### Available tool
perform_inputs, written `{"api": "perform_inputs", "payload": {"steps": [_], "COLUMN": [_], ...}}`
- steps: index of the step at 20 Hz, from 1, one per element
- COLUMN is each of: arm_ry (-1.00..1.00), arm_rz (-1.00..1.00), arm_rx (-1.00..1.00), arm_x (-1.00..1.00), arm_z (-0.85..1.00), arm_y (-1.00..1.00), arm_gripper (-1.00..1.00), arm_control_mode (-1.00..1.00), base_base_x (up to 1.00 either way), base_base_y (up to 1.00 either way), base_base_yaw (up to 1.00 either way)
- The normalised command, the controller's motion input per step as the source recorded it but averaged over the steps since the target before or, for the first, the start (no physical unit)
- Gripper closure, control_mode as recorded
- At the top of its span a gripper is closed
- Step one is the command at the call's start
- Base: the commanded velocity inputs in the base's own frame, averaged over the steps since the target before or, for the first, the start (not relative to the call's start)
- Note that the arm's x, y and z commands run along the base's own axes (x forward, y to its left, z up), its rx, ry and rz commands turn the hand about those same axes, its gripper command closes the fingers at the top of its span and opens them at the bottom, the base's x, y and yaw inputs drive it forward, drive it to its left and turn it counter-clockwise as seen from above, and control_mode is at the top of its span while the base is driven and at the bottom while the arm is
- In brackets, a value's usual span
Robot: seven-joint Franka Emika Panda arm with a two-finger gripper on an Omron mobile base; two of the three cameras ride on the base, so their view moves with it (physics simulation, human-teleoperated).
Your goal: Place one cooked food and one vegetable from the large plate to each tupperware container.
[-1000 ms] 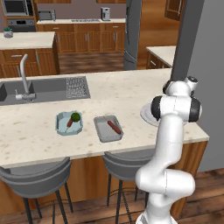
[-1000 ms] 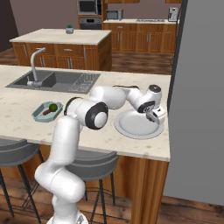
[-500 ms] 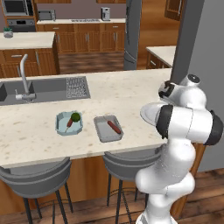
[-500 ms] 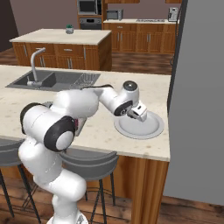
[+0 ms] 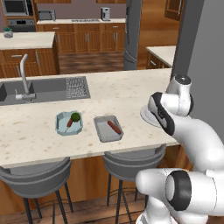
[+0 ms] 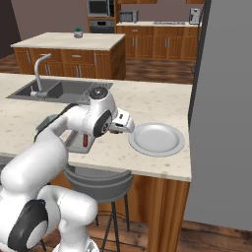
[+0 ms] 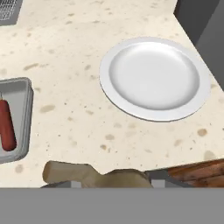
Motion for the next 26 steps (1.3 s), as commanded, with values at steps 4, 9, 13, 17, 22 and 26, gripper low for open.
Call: {"api": "perform_inputs", "payload": {"steps": [4,9,13,17,22,26], "arm_ry": [0.17,0.24,0.28,0.21,0.13,0.16], "arm_rz": [0.39,0.43,0.47,0.44,0.29,0.16], "arm_rx": [-0.25,-0.20,-0.07,0.00,0.00,-0.01], "arm_x": [-0.89,-0.55,-0.05,0.27,0.88,0.97], "arm_z": [0.44,0.26,0.03,-0.08,-0.41,-0.62], "arm_y": [1.00,1.00,1.00,1.00,0.70,0.48], "arm_gripper": [1.00,1.00,1.00,1.00,1.00,1.00], "arm_control_mode": [-1.00,-1.00,-1.00,-1.00,-1.00,-1.00], "base_base_x": [0.00,0.00,0.00,0.00,0.00,0.00], "base_base_y": [0.00,0.00,0.00,0.00,0.00,0.00], "base_base_yaw": [0.00,0.00,0.00,0.00,0.00,0.00]}}
